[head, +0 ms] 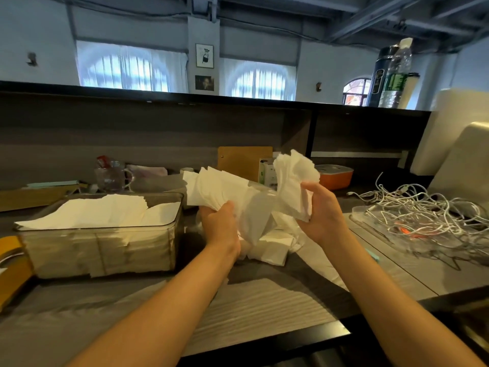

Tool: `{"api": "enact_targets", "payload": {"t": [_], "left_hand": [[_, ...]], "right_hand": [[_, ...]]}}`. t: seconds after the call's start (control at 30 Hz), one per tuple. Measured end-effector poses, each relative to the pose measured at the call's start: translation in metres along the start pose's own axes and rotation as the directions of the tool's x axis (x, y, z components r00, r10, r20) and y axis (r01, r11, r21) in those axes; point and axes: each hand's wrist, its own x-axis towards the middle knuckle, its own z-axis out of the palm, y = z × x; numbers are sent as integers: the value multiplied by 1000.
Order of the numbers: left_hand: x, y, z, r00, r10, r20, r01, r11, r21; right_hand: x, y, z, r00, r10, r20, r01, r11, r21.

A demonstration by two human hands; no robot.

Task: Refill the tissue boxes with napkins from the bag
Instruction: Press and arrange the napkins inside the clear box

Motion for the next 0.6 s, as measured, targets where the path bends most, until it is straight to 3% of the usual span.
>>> {"api": "enact_targets", "payload": {"t": [0.1,0.17,0.37,0.5,0.6], "left_hand": [[0,-2,-1,1000,3,-21,-3,1000,3],[-1,1,0,1000,0,-22,0,1000,-4],[-3,5,1,997,-75,-19,72,992,-105],[-8,6,5,985,-130,110,147,975,-164],[-11,8,6,962,-184,200,223,956,-192]], "right_hand": [[-2,5,6,994,-43,97,36,997,75],[-3,13,13,997,-30,64,27,999,44],[4,51,24,997,-67,-24,56,944,-325],[3,53,24,994,96,-53,-107,950,-295],[3,52,22,992,121,20,-110,953,-282]]}}
